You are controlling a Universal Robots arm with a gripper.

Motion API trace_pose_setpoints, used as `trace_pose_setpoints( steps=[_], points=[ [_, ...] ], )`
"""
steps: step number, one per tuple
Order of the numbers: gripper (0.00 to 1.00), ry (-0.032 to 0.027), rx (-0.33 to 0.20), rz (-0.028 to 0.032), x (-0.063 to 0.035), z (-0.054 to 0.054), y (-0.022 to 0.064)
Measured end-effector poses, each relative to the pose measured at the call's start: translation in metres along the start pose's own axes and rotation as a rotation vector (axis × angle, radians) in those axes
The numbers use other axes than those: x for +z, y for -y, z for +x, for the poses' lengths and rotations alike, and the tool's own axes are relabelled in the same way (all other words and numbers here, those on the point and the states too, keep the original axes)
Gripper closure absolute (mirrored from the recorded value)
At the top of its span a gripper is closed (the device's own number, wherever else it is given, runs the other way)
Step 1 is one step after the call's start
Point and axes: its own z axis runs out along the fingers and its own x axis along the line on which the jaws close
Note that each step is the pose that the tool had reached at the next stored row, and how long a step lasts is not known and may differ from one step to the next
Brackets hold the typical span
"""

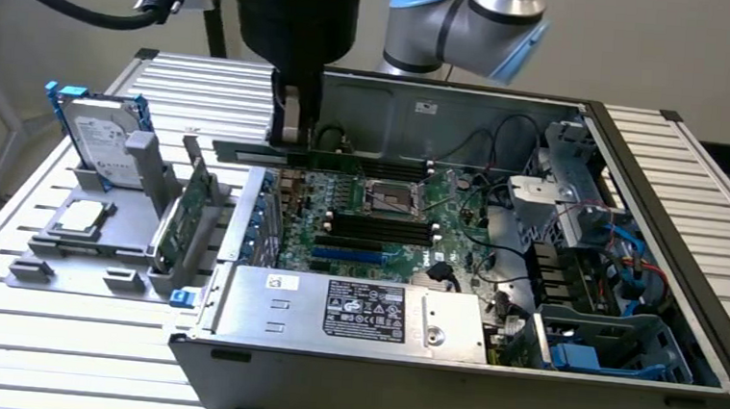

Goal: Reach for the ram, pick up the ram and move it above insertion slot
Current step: 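Pick up the ram and move it above insertion slot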

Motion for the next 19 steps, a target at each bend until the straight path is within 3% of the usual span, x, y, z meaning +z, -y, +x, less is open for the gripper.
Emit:
trace_pose_setpoints(
  steps=[12,19],
  points=[
    [0.86,0.0,0.0,0.0,-0.0002,-0.002,0.0542],
    [0.86,-0.0045,0.001,0.0,0.0021,-0.014,0.0743]
  ],
)
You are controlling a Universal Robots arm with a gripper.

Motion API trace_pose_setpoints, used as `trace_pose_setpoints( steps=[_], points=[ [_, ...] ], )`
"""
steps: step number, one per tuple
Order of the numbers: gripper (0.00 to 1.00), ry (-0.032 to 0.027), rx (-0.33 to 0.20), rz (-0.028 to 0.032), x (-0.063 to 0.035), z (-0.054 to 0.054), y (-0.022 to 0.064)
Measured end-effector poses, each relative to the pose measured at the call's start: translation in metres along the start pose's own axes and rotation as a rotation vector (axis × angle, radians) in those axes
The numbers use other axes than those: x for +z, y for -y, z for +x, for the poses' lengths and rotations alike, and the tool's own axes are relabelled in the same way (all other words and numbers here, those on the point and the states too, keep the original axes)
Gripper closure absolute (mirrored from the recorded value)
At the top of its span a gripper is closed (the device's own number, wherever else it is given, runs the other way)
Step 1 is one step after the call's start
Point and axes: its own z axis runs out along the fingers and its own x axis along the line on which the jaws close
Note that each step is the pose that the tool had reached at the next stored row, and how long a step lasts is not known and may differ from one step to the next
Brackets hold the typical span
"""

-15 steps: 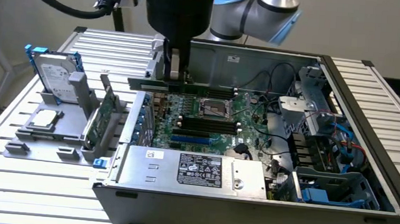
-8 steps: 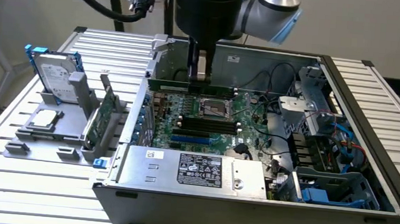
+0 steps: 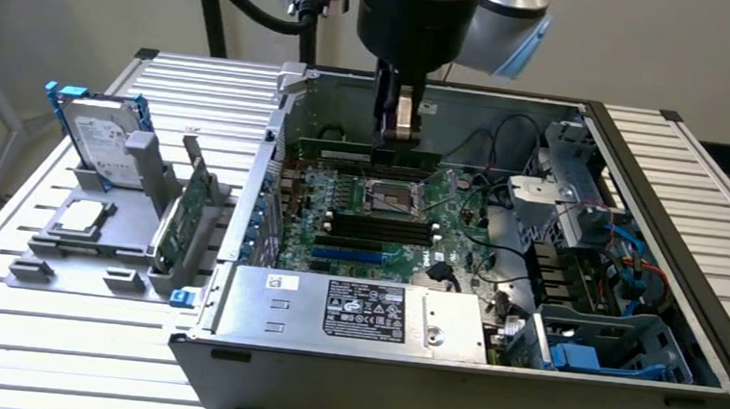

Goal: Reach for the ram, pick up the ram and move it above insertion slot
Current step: 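Pick up the ram and move it above insertion slot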

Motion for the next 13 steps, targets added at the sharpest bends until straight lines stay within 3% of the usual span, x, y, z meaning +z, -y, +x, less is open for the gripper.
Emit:
trace_pose_setpoints(
  steps=[6,13],
  points=[
    [0.86,-0.0021,0.012,0.0019,0.002,-0.0051,0.0083],
    [0.86,-0.0024,0.024,0.0152,0.0039,-0.0089,0.0092]
  ],
)
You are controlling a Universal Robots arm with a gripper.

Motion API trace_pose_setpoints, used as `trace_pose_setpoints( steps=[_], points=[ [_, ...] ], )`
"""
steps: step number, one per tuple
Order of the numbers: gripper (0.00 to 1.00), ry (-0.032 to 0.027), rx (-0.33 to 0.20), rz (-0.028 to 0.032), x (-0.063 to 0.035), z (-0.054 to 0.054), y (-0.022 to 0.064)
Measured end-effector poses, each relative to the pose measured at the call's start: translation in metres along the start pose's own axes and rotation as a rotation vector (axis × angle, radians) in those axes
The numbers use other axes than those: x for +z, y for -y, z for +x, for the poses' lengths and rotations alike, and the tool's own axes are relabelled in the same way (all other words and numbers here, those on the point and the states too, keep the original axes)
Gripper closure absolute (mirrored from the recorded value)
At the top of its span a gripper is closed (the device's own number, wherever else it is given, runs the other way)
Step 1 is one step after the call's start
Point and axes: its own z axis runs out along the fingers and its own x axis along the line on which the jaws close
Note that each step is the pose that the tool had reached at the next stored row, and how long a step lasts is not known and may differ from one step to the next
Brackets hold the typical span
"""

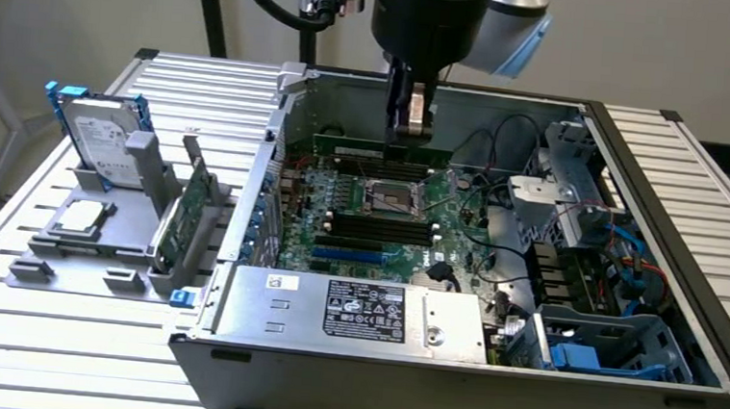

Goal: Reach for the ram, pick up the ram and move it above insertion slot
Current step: 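Pick up the ram and move it above insertion slot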

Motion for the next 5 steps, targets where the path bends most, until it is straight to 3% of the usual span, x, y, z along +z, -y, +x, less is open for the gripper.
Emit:
trace_pose_setpoints(
  steps=[5],
  points=[
    [0.86,-0.0004,0.0,0.0002,0.0,-0.0001,0.0]
  ],
)
